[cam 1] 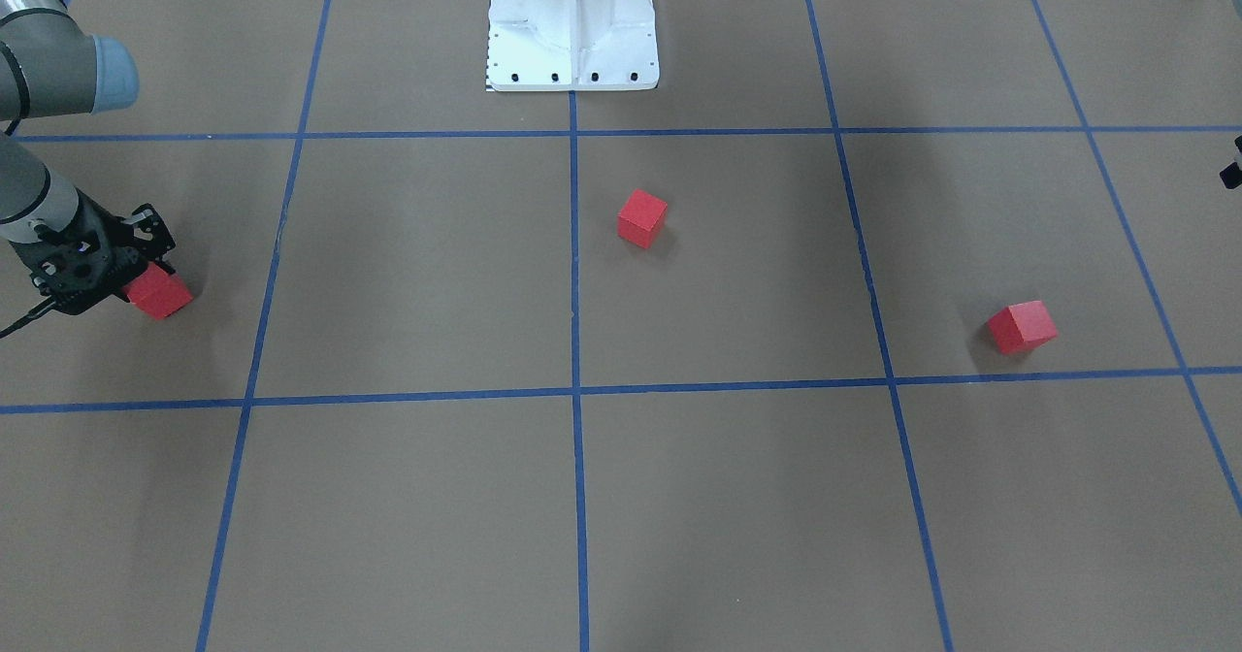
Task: Form red blocks into L shape at center
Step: 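Carry the red cube with the right gripper beside the center red cube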
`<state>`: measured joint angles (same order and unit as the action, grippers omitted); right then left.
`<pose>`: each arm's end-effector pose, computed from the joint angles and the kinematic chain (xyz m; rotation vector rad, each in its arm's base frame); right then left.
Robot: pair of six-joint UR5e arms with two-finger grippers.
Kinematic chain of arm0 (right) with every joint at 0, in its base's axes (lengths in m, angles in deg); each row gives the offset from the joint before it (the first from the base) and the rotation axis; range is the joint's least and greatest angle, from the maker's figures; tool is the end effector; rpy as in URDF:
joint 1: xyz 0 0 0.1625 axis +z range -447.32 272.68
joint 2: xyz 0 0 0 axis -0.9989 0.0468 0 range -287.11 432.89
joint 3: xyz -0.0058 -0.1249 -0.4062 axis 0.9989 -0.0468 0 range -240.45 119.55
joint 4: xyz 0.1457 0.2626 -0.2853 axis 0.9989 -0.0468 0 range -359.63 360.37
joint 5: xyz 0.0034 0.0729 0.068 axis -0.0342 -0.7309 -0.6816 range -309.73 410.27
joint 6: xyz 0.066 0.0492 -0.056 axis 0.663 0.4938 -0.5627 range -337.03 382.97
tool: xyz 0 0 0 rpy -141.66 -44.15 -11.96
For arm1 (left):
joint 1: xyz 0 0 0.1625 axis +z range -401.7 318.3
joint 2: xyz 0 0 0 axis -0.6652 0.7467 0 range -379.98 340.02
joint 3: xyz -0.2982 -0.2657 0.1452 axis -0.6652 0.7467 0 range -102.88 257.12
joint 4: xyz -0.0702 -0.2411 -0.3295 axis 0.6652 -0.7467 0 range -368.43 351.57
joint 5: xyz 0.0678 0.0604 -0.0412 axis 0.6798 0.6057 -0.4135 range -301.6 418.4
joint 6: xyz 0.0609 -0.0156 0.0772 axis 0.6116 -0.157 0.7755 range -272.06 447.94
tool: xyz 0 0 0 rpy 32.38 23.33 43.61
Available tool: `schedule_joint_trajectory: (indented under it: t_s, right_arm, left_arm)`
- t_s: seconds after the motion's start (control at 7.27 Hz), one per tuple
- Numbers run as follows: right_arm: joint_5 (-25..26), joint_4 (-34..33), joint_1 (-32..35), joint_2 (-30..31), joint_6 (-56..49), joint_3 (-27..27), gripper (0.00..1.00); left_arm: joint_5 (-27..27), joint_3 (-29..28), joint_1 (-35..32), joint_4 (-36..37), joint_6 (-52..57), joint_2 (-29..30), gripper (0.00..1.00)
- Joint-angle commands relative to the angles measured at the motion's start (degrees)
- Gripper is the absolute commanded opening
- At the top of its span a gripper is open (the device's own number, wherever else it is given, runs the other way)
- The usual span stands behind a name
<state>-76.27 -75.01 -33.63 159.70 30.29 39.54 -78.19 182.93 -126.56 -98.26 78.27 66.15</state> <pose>-0.2549 -0.4718 0.5217 0.2059 -0.7672 -0.6342 -0.0190 -0.4703 0.5521 0.0879 0.8281 0.0090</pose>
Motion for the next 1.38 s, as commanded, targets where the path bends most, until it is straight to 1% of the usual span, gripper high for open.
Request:
schedule_joint_trajectory:
  t_s: [0.0, 0.14, 0.28, 0.55, 0.69, 0.83, 1.1, 1.24]
  right_arm:
    - [-0.55, -0.47, 0.02, -5.73, 19.29, 3.54, 0.00]
    - [-0.21, -0.48, -1.46, -8.64, 26.62, 3.72, 0.00]
    - [0.32, -0.74, -4.52, -12.50, 34.09, 3.73, 0.00]
    - [7.93, -1.00, -15.57, -20.23, 50.70, 3.47, 0.00]
    - [10.23, -5.09, -18.67, -24.71, 54.34, 2.94, 0.00]
    - [11.91, -10.79, -20.10, -29.45, 55.08, 2.24, 0.00]
    - [13.77, -11.20, -23.00, -33.70, 61.21, -1.35, 0.00]
    - [13.95, -11.20, -23.97, -35.63, 62.10, -3.37, 0.00]
  left_arm:
    - [0.00, 0.36, 0.05, 0.00, -0.09, 0.00, 1.00]
    - [0.00, 0.63, -0.04, 0.00, -0.09, 0.00, 1.00]
    - [0.00, 0.98, 0.05, 0.00, -0.09, 0.00, 1.00]
    - [-0.09, 0.98, 0.05, 0.09, -0.09, 0.00, 1.00]
    - [-1.13, 0.81, 0.05, 0.17, -0.17, -0.09, 1.00]
    - [-1.32, 0.89, 0.05, 0.17, -0.35, -0.09, 1.00]
    - [-1.41, 0.89, 0.05, 0.17, -0.97, -0.09, 1.00]
    - [-1.41, 0.81, 0.05, 0.17, -0.97, -0.09, 1.00]
